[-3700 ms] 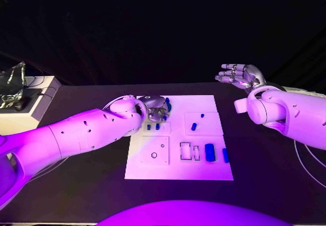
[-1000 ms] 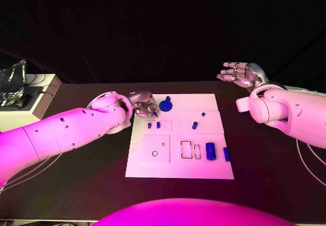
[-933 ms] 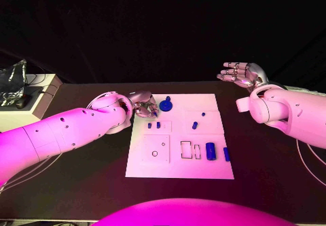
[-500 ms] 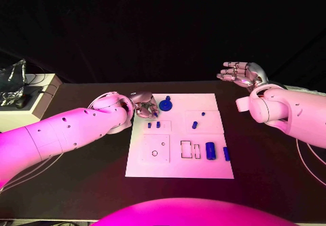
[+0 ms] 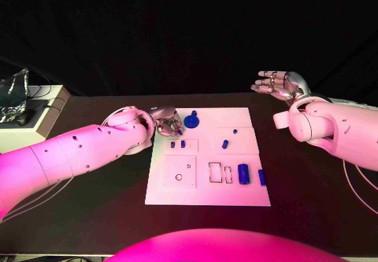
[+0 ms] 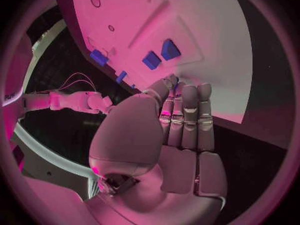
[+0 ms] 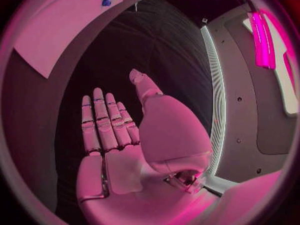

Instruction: Assemble the parts on the task board

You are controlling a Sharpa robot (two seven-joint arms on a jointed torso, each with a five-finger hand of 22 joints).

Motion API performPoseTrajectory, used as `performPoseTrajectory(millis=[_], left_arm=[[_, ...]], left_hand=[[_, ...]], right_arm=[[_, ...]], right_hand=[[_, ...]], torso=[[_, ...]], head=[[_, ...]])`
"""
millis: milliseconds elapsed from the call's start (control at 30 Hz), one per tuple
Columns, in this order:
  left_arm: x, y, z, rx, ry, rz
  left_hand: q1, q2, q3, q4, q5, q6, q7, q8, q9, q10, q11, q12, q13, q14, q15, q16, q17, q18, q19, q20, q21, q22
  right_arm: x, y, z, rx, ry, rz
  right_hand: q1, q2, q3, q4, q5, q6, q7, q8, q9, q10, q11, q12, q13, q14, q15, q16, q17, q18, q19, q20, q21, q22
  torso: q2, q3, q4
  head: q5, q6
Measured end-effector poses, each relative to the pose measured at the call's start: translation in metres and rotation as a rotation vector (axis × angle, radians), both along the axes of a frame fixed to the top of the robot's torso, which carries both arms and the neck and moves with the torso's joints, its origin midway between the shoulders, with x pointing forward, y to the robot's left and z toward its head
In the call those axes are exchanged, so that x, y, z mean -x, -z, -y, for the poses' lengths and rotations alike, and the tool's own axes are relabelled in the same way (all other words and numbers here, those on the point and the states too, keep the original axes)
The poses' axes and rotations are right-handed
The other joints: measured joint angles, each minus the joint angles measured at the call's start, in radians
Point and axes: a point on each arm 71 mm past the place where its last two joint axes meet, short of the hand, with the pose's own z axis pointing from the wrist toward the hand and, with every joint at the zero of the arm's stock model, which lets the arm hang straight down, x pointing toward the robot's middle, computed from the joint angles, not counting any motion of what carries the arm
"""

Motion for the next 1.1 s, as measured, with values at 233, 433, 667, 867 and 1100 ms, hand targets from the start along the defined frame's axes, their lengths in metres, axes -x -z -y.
performPoseTrajectory(millis=[233,433,667,867,1100], left_arm=[[0.0,0.0004,0.0001,-0.002,0.002,0.0],[0.0004,0.0011,0.001,-0.003,0.006,-0.001],[0.0013,0.0024,0.0007,-0.007,0.01,-0.008],[0.0018,0.0029,0.0004,-0.009,0.011,-0.01],[0.0018,0.0032,0.0001,-0.01,0.011,-0.011]], left_hand=[[0.0,0.0,0.0,0.0,0.0,0.0,0.0,0.0,0.0,0.0,0.0,0.0,0.0,0.0,0.0,0.0,0.0,0.0,0.0,0.0,0.004,0.0],[0.0,0.0,0.0,0.0,0.0,-0.008,0.001,0.0,0.0,-0.003,-0.001,0.0,0.0,0.0,0.0,0.0,0.001,0.0,0.0,0.0,0.004,0.001],[0.003,-0.003,-0.004,0.004,0.0,-0.03,-0.002,0.0,0.001,-0.018,0.004,0.001,0.0,-0.006,0.005,0.0,0.005,0.0,-0.003,0.004,0.004,0.001],[0.006,-0.002,-0.007,0.001,0.0,-0.034,-0.005,0.0,0.0,-0.023,0.002,0.007,0.0,-0.007,0.007,0.002,0.007,0.0,-0.003,0.004,0.004,0.001],[0.005,-0.003,-0.016,0.003,0.001,-0.034,-0.005,-0.001,-0.001,-0.03,0.002,0.015,0.003,-0.007,0.007,0.005,0.007,0.0,-0.003,0.004,0.004,0.001]], right_arm=[[0.0001,0.0,0.0001,0.0,0.0,0.0],[0.0,0.0,-0.0001,0.0,-0.001,0.0],[0.0,0.0,-0.0001,0.0,-0.001,0.0],[0.0001,0.0,0.0001,0.0,-0.001,0.0],[0.0,0.0,0.0002,0.0,0.0,0.0]], right_hand=[[0.0,0.0,0.0,0.0,0.0,0.0,0.0,0.0,0.0,0.0,0.0,0.0,0.0,0.0,0.0,0.0,0.0,0.0,0.0,0.0,0.0,0.0],[0.0,0.0,0.0,0.0,0.0,0.0,0.0,0.0,0.0,0.009,-0.001,0.0,0.0,0.0,0.0,0.0,0.0,0.0,0.0,0.0,0.0,0.0],[-0.006,0.006,0.0,0.0,0.0,0.0,0.0,0.0,0.0,0.009,-0.002,0.0,0.0,0.0,0.0,0.0,0.0,0.0,0.0,0.0,0.0,0.0],[-0.006,0.006,0.0,0.0,0.0,0.0,0.0,0.0,0.0,0.009,-0.002,0.0,0.0,0.0,0.0,0.0,0.0,0.0,0.0,0.0,0.0,0.0],[-0.006,0.006,0.0,0.0,0.0,0.0,0.0,0.0,0.0,0.009,-0.002,0.0,0.0,0.0,0.0,0.0,0.0,0.0,0.0,0.0,0.0,0.0]], torso=[[0.0,0.0,0.0],[0.0,-0.0002,0.0002],[0.0,-0.0002,0.0003],[0.0,-0.0002,0.0003],[0.0,-0.0002,0.0002]], head=[[0.001,0.0],[0.001,0.0],[-0.001,0.0],[-0.002,0.0],[-0.001,0.0]])
